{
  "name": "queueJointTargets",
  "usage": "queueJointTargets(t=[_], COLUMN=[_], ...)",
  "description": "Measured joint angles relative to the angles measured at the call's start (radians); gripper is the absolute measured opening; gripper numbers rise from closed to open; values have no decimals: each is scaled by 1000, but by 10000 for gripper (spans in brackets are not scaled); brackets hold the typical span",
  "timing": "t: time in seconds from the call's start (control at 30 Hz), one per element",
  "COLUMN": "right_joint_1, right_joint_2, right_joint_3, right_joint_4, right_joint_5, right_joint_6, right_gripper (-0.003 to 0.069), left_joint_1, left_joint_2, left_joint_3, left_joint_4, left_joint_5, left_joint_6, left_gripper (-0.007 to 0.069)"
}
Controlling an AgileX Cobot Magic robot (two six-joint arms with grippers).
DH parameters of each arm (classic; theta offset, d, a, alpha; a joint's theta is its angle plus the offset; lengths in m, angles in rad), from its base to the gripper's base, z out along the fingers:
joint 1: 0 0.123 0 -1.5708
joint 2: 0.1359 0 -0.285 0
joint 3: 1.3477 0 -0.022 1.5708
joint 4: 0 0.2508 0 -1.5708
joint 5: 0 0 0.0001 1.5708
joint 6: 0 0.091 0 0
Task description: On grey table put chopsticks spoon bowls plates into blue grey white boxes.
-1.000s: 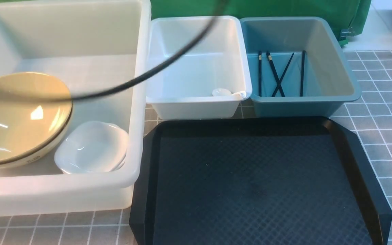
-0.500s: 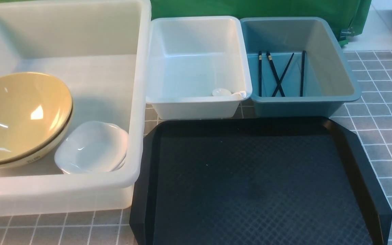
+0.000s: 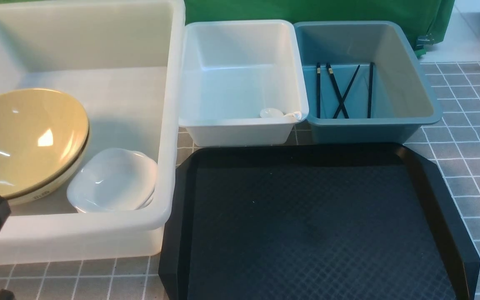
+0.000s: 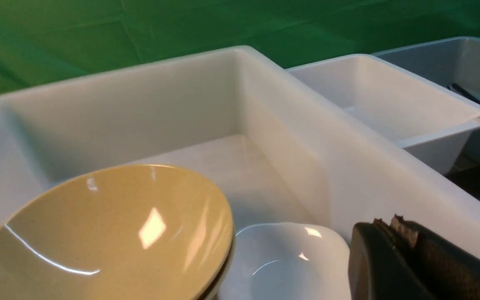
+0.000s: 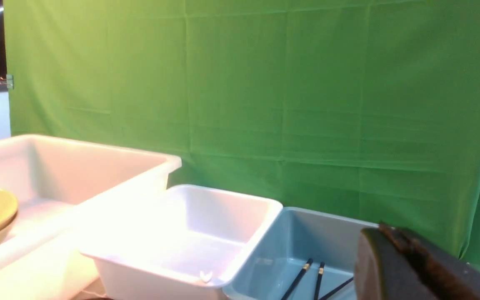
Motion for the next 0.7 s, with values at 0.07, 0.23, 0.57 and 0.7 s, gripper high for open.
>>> queueJointTargets(t=[0.07,0.23,0.57,0.7], right_joint_1=[0,0,0,-35], right_joint_2=[0,0,-8,-99], right_joint_3=[0,0,23,152], right_joint_4=[1,1,2,2], right_joint_5=[2,4,-28,-95], right_joint_6=[0,0,0,-25], right_gripper=[34,34,37,39], left_joint_1=[0,0,0,0], left_joint_2=[0,0,0,0], left_joint_3=[0,0,0,0], left_joint_4=[13,17,21,21], left_joint_5=[-2,-3,-4,-4], left_joint_6=[-1,-1,-1,-1], left_gripper=[-8,-8,-8,-8])
